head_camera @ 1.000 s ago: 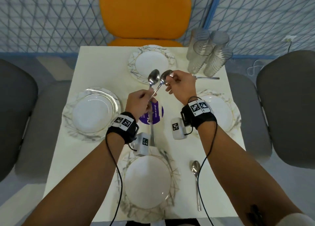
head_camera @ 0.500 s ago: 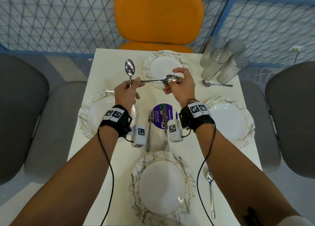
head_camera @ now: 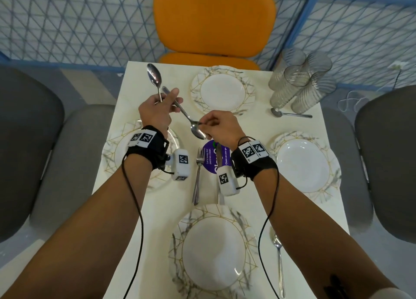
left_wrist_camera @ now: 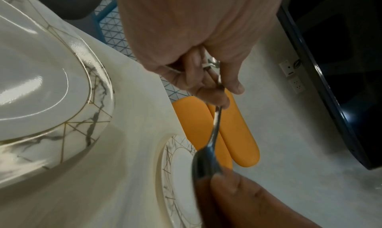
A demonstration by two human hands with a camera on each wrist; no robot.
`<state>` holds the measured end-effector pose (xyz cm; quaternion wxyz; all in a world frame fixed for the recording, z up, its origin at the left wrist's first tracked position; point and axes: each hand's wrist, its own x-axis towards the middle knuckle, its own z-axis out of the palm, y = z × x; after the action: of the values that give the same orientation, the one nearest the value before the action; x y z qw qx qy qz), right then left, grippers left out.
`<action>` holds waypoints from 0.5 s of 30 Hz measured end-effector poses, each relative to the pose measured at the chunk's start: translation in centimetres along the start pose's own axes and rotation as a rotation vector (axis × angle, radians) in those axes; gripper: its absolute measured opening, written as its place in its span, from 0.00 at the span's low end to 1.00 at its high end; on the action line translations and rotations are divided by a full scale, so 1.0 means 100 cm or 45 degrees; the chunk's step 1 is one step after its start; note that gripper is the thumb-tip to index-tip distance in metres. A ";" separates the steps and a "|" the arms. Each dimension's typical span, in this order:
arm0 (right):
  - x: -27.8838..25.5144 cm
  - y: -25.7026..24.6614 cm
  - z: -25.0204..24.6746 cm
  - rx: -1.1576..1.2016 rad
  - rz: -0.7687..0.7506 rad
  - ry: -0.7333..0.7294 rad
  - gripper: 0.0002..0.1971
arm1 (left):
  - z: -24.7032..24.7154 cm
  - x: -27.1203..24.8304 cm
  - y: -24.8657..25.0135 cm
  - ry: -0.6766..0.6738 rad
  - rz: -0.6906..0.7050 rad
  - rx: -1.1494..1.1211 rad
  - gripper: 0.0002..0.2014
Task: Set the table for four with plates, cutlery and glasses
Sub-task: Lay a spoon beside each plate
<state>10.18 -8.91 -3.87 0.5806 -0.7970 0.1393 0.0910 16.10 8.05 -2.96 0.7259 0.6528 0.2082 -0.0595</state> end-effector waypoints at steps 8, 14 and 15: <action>0.030 -0.010 0.009 0.216 0.045 0.246 0.06 | 0.010 -0.008 -0.021 -0.228 0.049 0.169 0.09; 0.055 -0.011 0.026 0.302 0.077 0.211 0.08 | 0.013 0.020 -0.035 -0.006 0.061 0.200 0.09; 0.058 -0.010 0.028 0.307 0.090 0.177 0.09 | 0.013 0.028 -0.035 0.030 0.055 0.212 0.09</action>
<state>16.05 -6.62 -5.58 0.6576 -0.7204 0.2172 0.0385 17.64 6.79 -7.19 0.6677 0.7160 0.1968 -0.0532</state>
